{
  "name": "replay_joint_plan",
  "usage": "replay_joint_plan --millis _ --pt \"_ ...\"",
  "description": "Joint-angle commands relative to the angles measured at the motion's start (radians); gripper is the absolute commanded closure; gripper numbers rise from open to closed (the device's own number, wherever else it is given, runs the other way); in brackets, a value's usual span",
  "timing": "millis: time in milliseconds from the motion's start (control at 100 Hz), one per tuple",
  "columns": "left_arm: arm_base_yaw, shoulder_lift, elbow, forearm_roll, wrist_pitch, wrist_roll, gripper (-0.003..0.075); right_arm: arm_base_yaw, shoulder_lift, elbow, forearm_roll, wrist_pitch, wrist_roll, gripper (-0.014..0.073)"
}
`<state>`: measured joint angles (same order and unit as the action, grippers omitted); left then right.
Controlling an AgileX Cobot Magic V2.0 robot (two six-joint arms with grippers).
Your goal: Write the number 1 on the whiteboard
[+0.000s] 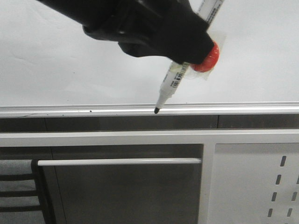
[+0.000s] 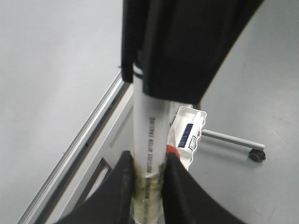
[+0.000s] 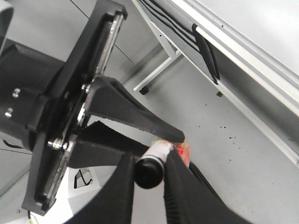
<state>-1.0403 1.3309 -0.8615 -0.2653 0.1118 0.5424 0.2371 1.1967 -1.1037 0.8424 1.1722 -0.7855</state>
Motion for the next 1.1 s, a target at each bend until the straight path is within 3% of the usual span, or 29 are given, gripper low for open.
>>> replay_joint_plan --millis 0,190,300,500,600,720,840,1090 --pt "0.005 -0.031 -0.036 -0.031 -0.100 -0.002 0.0612 0.000 -0.016 -0.030 0.076 -0.011 -0.006 0.0656" --pt "0.082 -0.082 -0.036 -0.163 -0.080 -0.002 0.0264 0.000 -0.036 -0.027 0.045 -0.065 -0.004 0.0646" --pt "0.135 -0.156 -0.036 -0.223 -0.058 -0.002 0.0200 0.000 -0.109 0.027 0.027 -0.156 -0.004 0.0643" --pt "0.245 -0.316 -0.026 -0.225 0.033 -0.002 0.0258 0.003 -0.323 0.257 0.037 -0.438 -0.013 0.0643" --pt "0.300 -0.389 0.004 -0.232 0.022 -0.002 0.0325 0.023 -0.431 0.366 0.109 -0.571 -0.096 0.0643" --pt "0.349 -0.477 0.063 -0.282 -0.043 -0.002 0.0497 0.065 -0.522 0.454 0.146 -0.718 -0.131 0.0643" --pt "0.367 -0.548 0.137 -0.321 -0.112 -0.002 0.0742 0.105 -0.548 0.476 0.146 -0.816 -0.145 0.0643" --pt "0.367 -0.590 0.195 -0.358 -0.162 -0.002 0.0741 0.223 -0.499 0.468 0.146 -0.951 -0.177 0.0643"
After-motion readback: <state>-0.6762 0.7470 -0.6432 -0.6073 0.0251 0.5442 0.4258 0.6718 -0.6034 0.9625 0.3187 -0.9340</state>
